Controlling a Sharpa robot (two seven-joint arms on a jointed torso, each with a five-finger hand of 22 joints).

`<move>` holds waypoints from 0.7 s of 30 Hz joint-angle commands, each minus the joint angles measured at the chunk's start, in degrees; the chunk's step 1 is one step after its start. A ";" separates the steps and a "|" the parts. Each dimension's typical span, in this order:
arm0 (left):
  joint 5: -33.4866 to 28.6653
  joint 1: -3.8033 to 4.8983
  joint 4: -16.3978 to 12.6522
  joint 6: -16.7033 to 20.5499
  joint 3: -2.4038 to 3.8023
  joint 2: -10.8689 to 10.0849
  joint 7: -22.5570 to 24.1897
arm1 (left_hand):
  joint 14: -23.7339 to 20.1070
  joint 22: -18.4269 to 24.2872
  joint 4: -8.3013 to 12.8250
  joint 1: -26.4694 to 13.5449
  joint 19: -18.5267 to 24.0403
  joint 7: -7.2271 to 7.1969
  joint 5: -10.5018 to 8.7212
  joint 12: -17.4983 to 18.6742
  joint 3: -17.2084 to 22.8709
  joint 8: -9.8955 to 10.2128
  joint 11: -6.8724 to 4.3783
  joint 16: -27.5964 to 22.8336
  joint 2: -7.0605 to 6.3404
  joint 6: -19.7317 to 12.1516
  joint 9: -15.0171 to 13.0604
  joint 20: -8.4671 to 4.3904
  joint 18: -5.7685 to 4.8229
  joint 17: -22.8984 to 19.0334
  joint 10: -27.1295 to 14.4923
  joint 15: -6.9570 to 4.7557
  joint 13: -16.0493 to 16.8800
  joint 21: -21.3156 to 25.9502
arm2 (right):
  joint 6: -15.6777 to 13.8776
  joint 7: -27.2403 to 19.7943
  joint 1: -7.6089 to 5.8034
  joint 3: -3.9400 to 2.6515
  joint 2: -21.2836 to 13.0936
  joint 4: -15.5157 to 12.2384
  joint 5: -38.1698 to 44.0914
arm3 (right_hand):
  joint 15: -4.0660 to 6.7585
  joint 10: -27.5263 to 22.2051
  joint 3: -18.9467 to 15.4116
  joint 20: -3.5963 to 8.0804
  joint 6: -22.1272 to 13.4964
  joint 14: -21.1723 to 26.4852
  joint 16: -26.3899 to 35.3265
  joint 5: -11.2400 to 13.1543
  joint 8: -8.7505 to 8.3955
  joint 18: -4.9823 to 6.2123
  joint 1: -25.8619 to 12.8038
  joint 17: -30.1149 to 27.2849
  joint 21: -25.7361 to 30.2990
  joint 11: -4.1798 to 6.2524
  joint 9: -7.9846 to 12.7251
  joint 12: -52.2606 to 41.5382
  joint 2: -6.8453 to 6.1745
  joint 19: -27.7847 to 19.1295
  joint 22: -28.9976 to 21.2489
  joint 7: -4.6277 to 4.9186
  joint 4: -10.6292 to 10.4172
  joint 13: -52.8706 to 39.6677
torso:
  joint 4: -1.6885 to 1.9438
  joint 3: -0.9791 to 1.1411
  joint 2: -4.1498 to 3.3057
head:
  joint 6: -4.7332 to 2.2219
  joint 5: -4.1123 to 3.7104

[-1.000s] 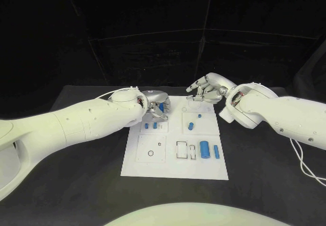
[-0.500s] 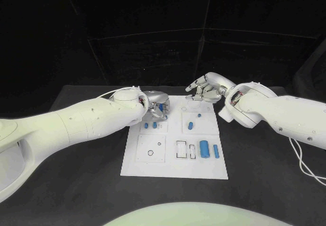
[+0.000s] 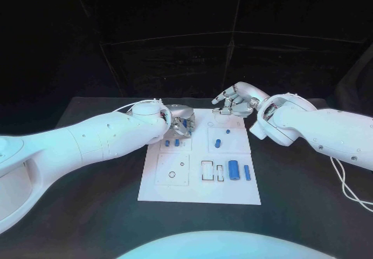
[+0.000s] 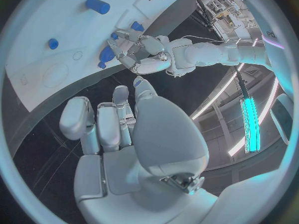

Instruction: Assemble the parts on the task board

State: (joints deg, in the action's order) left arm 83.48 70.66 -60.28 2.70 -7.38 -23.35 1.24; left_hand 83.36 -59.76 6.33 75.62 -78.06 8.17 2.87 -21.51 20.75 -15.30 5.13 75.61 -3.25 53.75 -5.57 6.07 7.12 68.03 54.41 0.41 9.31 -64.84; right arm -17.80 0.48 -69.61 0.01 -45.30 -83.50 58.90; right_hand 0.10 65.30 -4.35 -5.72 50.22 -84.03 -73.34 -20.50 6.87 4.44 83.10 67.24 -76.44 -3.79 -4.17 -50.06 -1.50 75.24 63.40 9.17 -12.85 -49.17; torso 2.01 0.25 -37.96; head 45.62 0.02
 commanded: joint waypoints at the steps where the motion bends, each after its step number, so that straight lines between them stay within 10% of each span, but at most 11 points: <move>1: 0.37 -0.05 0.24 -1.08 0.03 0.18 0.13 | 0.36 -0.24 0.08 -0.30 -0.62 -0.09 -0.10 0.25 0.45 0.46 -0.10 0.31 -0.41 0.50 0.13 -0.04 -0.67 -0.11 0.70 -0.17 -0.26 -0.35 | -0.11 -0.51 -0.11 -0.03 0.07 -0.10 -0.09 | 0.43 -0.36 -0.39 0.02 -0.23 -1.06 0.17 -0.05 0.40 1.06 -0.12 -0.05 0.22 -0.18 0.04 0.19 0.49 -0.47 -0.06 0.02 0.00 0.07 | -0.03 0.01 0.01 | 0.04 -0.07; 21: 0.64 -0.23 1.16 -2.98 0.01 0.58 -2.36 | 0.78 -2.84 1.74 0.92 -1.49 -0.03 -0.11 1.85 5.08 1.69 -0.49 0.90 0.63 2.92 0.86 -0.45 -1.12 -0.58 4.20 -0.55 -2.23 -2.48 | -0.06 -0.51 -0.11 -0.03 0.16 -0.04 -0.09 | 0.43 -0.36 -0.39 0.02 -0.23 -1.06 0.17 -0.05 0.40 1.06 -0.12 -0.05 0.22 -0.18 0.04 0.19 0.49 -0.47 -0.06 0.02 0.00 0.07 | 0.00 0.02 0.03 | 0.05 -0.27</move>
State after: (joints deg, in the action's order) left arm 83.47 70.71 -59.25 1.42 -7.16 -22.73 0.50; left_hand 83.76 -62.52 8.16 76.16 -79.29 8.11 2.87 -19.89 25.57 -13.76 4.59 76.32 -2.71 56.38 -4.79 5.59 7.12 67.48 58.40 0.01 7.02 -67.04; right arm -17.79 0.47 -69.61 0.01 -45.21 -83.45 58.90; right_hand 0.10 65.30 -4.35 -5.72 50.22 -84.03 -73.34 -20.50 6.98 4.44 83.10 67.24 -76.44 -3.79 -4.16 -50.06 -1.50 75.25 63.41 9.17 -12.85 -49.17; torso 2.01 0.28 -37.90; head 45.71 -0.25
